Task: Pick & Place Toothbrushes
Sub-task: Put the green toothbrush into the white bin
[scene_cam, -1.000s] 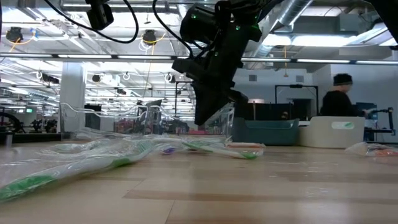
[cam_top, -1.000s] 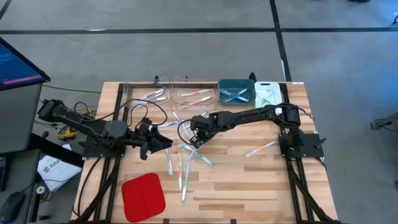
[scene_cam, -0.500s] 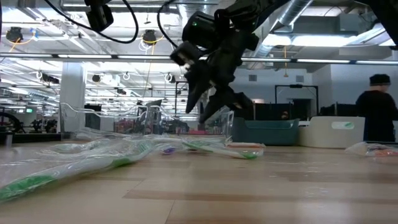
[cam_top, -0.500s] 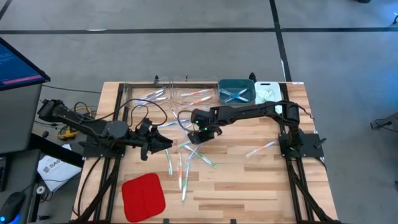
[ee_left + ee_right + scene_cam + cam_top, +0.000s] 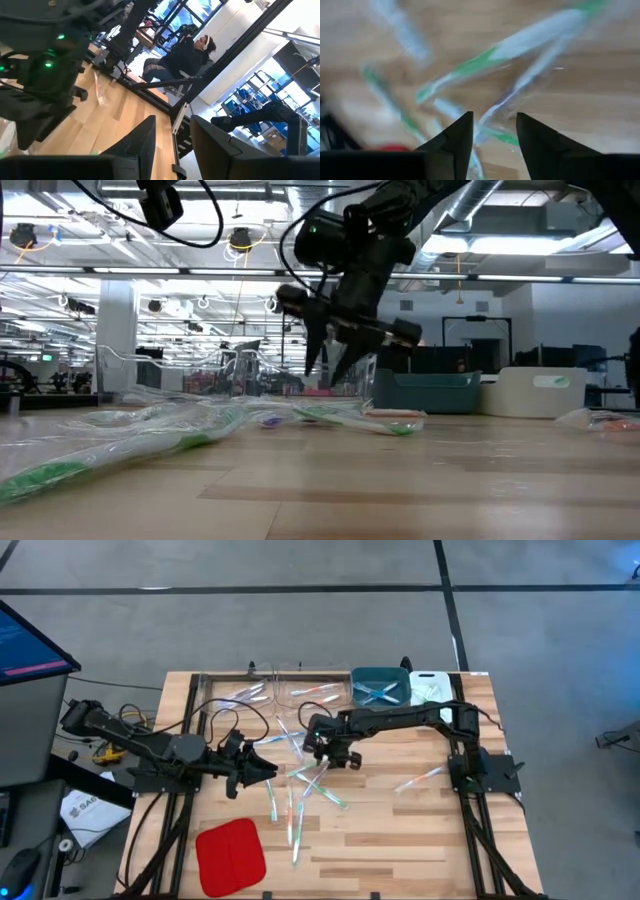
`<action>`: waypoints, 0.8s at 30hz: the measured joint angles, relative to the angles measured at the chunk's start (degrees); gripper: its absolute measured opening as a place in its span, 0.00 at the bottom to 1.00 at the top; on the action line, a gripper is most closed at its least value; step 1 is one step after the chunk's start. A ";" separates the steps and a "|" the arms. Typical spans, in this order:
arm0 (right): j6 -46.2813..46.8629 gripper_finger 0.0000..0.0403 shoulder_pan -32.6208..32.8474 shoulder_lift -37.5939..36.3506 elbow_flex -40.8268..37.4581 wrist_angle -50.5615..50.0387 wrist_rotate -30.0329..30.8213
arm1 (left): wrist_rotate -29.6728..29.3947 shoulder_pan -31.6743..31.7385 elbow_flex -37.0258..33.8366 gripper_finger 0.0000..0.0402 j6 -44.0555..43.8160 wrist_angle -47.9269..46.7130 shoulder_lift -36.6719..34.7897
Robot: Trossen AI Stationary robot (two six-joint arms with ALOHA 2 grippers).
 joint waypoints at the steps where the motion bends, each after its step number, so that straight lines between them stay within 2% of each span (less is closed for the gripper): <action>1: 2.09 0.39 -0.29 0.22 -0.03 0.33 -0.46 | 0.00 0.00 0.00 0.29 0.16 0.00 0.00; 8: 9.00 0.52 -1.46 2.95 0.31 7.01 -2.19 | 0.00 0.00 0.00 0.29 0.34 0.05 0.00; 12: 10.59 0.56 -1.60 4.24 -0.06 6.35 -3.05 | -0.02 -0.42 0.00 0.29 0.34 0.04 -0.01; 18: 13.53 0.56 -1.55 6.88 0.21 7.20 -2.86 | 0.02 -1.91 0.00 0.29 0.34 0.04 -0.02; 21: 13.48 0.55 -1.69 7.21 0.09 7.34 -4.53 | 0.00 -2.61 0.00 0.29 0.34 0.02 -0.02; 24: 14.84 0.51 -1.66 7.21 0.08 7.51 -3.53 | 0.01 -3.23 0.00 0.29 0.34 -0.07 -0.01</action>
